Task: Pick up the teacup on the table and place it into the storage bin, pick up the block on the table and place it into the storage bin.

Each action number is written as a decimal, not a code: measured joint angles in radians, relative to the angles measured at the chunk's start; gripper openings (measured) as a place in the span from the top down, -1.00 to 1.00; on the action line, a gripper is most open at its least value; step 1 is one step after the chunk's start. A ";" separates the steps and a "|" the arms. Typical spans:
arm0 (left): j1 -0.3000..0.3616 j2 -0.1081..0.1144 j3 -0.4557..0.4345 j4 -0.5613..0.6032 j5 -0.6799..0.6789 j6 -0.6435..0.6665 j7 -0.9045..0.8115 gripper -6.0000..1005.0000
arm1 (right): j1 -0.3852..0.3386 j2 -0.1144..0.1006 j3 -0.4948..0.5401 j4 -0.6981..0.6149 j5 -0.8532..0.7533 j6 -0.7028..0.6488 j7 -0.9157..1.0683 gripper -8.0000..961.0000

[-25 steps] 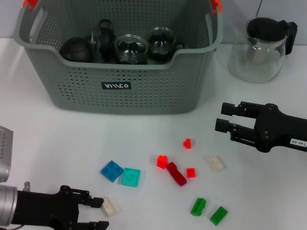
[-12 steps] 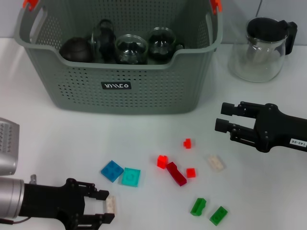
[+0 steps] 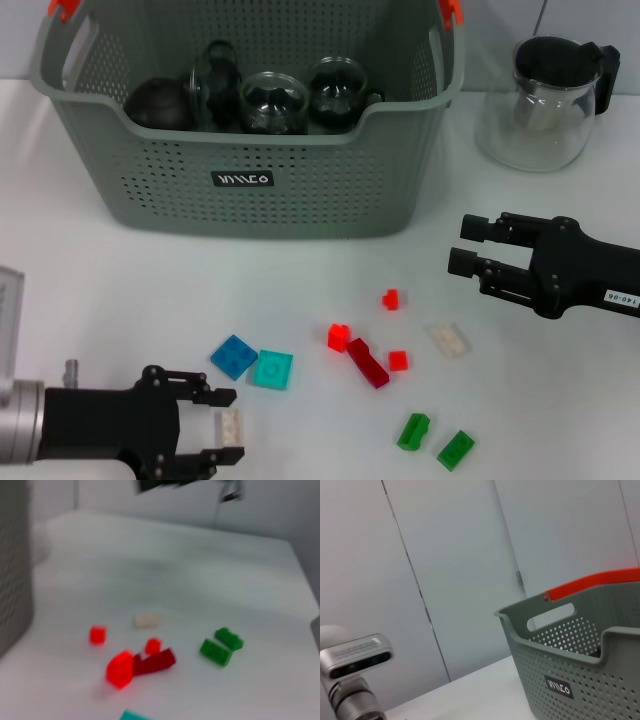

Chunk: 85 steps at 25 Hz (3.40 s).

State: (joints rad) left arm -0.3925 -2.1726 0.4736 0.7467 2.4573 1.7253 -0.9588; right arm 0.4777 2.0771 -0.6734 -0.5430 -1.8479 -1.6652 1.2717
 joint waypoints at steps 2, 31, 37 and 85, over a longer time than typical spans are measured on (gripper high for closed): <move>0.015 -0.003 -0.009 -0.017 -0.025 0.004 0.086 -0.16 | 0.000 0.000 0.000 0.000 0.000 0.000 0.000 -0.15; 0.035 0.001 -0.072 -0.141 -0.024 -0.125 0.238 -0.16 | -0.002 -0.002 0.000 0.000 0.002 -0.002 -0.001 -0.15; 0.035 0.001 -0.072 -0.141 -0.024 -0.128 0.238 -0.16 | -0.001 -0.002 0.000 0.000 0.003 0.000 0.000 -0.15; -0.370 0.124 0.052 0.112 -0.455 -0.259 -0.735 0.15 | 0.008 0.010 0.002 0.000 0.004 -0.003 -0.002 -0.16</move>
State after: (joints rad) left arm -0.7628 -2.0484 0.5261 0.8591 2.0020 1.4666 -1.6938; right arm 0.4858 2.0872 -0.6719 -0.5430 -1.8436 -1.6679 1.2701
